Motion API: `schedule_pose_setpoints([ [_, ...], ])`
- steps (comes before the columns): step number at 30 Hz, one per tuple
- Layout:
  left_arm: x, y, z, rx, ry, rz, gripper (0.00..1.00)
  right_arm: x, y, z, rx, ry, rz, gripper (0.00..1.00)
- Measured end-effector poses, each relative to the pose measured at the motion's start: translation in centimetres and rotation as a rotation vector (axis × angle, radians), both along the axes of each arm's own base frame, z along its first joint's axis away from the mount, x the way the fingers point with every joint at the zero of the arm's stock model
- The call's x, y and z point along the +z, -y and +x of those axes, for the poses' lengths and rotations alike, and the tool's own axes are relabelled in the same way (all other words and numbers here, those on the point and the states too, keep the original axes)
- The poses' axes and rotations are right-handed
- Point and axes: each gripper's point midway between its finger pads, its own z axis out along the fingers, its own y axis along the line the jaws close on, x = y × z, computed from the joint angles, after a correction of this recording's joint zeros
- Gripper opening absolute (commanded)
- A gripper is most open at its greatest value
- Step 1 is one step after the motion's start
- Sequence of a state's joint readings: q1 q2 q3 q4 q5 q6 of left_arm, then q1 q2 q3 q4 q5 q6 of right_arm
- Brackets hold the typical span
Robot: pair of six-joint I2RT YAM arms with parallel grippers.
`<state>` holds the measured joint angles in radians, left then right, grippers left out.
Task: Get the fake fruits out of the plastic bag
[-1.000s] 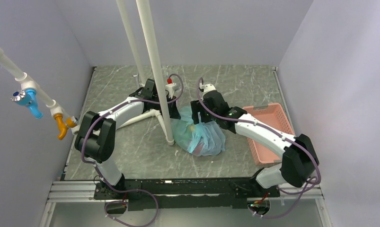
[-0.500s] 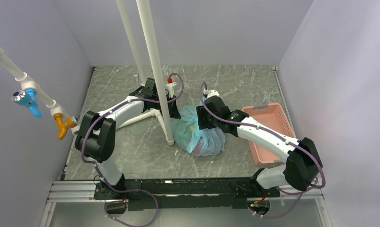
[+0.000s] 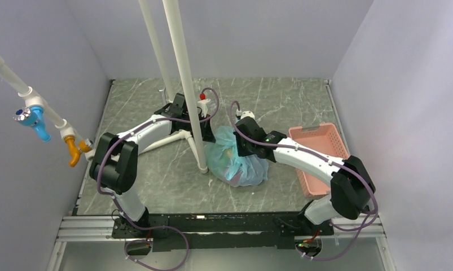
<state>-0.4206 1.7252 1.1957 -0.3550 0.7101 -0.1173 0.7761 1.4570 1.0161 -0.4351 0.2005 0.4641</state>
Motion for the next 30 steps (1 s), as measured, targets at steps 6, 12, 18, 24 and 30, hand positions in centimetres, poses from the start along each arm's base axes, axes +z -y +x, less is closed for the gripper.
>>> schedule_pose_setpoints([
  [6, -0.3, -0.6, 0.5, 0.041, -0.001, 0.046, 0.00, 1.4, 0.1, -0.1, -0.005, 0.043, 0.039, 0.00],
  [12, -0.4, -1.5, 1.6, 0.105, -0.002, 0.074, 0.00, 4.0, 0.3, -0.6, 0.031, 0.118, 0.144, 0.00],
  [18, 0.0, -3.0, 2.8, 0.181, 0.002, 0.083, 0.00, 5.9, 2.6, 0.0, 0.045, 0.141, 0.345, 0.00],
  [24, 0.3, -3.8, 3.5, 0.207, 0.017, 0.079, 0.00, 6.5, 4.2, 0.4, 0.050, 0.116, 0.443, 0.00],
  [30, -0.3, -4.1, 3.3, 0.209, 0.014, 0.070, 0.04, 6.1, 2.8, -0.3, 0.132, 0.070, 0.485, 0.00],
])
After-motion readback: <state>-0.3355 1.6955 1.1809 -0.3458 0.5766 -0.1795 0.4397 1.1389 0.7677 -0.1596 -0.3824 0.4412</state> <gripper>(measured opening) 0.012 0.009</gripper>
